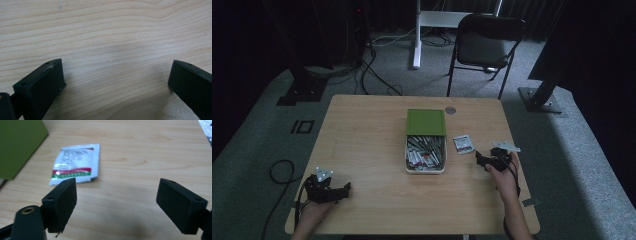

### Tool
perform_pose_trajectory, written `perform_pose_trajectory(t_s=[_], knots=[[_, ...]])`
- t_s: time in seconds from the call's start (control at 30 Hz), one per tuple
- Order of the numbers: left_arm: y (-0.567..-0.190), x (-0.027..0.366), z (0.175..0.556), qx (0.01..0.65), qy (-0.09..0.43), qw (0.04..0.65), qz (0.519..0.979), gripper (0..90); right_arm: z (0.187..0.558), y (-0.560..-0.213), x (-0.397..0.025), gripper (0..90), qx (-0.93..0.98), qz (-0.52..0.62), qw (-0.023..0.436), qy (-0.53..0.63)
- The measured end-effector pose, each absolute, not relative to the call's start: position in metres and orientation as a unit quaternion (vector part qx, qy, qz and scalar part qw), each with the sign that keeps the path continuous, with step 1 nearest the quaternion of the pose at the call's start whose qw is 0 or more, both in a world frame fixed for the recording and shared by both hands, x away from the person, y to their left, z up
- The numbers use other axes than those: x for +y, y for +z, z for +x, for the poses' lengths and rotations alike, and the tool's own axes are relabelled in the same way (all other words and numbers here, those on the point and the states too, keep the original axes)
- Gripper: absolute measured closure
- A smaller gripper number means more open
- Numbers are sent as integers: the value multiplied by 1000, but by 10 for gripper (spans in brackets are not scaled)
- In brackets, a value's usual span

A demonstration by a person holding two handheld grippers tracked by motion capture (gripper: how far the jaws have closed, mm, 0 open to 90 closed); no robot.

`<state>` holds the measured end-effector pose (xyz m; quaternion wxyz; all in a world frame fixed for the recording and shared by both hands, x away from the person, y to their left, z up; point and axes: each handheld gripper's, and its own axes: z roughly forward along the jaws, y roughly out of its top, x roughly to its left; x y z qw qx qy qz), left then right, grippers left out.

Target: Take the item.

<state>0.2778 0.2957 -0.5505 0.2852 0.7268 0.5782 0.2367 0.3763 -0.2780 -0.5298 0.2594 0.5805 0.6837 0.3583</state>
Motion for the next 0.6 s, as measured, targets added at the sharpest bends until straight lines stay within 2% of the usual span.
perform_pose_trajectory(t_s=[0.6], knots=[[-551, 296, 278, 578, 237, 285, 727, 13, 337, -533, -300, 142, 676, 601, 270, 331]])
